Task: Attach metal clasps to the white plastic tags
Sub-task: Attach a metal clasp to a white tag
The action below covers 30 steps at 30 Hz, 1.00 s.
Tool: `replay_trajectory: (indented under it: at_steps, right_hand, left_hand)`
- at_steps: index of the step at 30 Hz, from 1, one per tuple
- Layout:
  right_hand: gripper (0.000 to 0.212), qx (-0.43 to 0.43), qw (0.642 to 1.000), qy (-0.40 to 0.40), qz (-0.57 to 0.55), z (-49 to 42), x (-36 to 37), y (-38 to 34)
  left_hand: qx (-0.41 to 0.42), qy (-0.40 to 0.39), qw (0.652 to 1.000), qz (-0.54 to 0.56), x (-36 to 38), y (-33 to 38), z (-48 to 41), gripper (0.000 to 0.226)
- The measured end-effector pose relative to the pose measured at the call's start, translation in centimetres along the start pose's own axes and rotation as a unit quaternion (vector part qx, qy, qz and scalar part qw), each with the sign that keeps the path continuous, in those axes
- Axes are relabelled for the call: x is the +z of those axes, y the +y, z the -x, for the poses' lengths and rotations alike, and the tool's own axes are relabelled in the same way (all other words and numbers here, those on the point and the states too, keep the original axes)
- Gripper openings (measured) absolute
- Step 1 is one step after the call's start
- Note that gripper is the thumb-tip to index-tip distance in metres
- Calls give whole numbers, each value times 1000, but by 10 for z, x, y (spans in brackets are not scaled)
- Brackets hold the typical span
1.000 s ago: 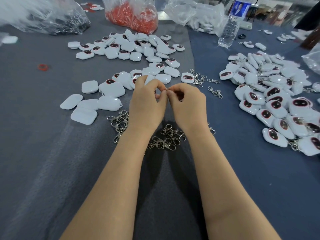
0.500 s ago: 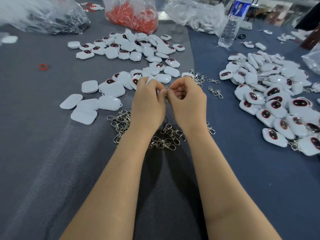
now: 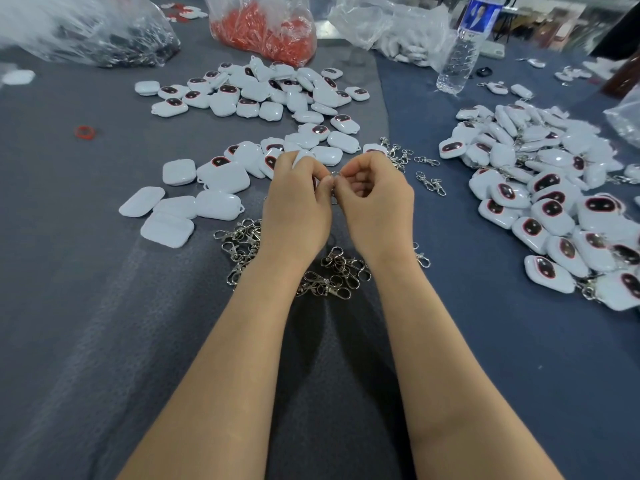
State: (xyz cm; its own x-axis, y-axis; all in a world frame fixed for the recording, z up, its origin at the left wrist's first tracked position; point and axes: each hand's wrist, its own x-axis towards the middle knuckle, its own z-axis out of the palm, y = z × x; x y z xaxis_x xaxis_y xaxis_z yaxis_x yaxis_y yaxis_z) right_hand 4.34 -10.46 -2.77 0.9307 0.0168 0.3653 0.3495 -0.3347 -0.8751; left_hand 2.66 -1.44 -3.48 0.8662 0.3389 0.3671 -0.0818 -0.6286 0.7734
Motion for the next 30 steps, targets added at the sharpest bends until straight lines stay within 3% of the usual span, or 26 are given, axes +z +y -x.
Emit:
replay_trajectory:
  at_steps: [15, 21, 30]
  right_hand:
    - [12, 3, 1000, -6, -2, -1, 0, 1]
    - [20, 12, 999, -47, 3, -4, -2, 6]
    - [27, 26, 995, -72, -57, -10, -12, 8]
  left_hand:
    - [11, 3, 1000, -14, -1, 0, 0, 7]
    - [33, -9, 999, -28, -1, -4, -1, 7]
    - [76, -42, 995, 39, -11, -10, -3, 12]
